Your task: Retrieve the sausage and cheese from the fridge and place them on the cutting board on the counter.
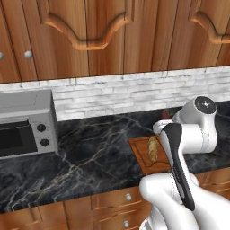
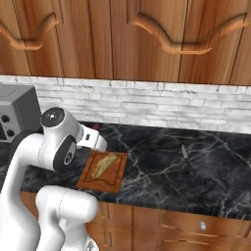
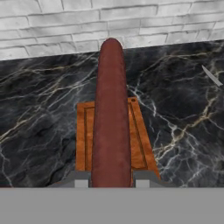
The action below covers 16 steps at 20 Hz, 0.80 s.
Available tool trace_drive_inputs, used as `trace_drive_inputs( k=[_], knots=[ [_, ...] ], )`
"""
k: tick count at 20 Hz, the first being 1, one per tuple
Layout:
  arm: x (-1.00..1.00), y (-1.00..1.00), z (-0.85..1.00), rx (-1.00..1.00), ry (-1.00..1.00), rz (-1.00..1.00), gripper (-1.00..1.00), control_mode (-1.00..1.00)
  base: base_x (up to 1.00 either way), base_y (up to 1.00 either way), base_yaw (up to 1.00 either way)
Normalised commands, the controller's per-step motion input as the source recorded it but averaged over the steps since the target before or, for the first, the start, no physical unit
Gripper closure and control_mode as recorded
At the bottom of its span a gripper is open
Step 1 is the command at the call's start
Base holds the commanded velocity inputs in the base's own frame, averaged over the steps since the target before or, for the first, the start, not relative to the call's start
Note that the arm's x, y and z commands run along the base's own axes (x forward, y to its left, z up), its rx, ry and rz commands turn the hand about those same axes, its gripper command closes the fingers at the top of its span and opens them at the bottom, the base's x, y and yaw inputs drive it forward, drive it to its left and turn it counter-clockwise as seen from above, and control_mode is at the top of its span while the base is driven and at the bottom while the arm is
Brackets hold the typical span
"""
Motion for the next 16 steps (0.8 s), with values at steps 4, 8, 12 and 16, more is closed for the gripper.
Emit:
trace_drive_inputs(
  k=[4,8,12,16],
  knots=[
    [0.0,0.0,0.0,0.0,0.0,0.0,1.0,-1.0,0.0,0.0,0.0],
    [0.0,0.0,0.0,0.0,0.0,0.0,1.0,-1.0,0.0,0.0,0.0],
    [-0.03,-0.08,-0.11,0.0,0.09,-0.13,1.0,-1.0,0.0,0.0,0.0],
    [0.0,-0.19,-0.29,-0.02,0.27,-0.43,1.0,-1.0,0.0,0.0,0.0]
  ],
)
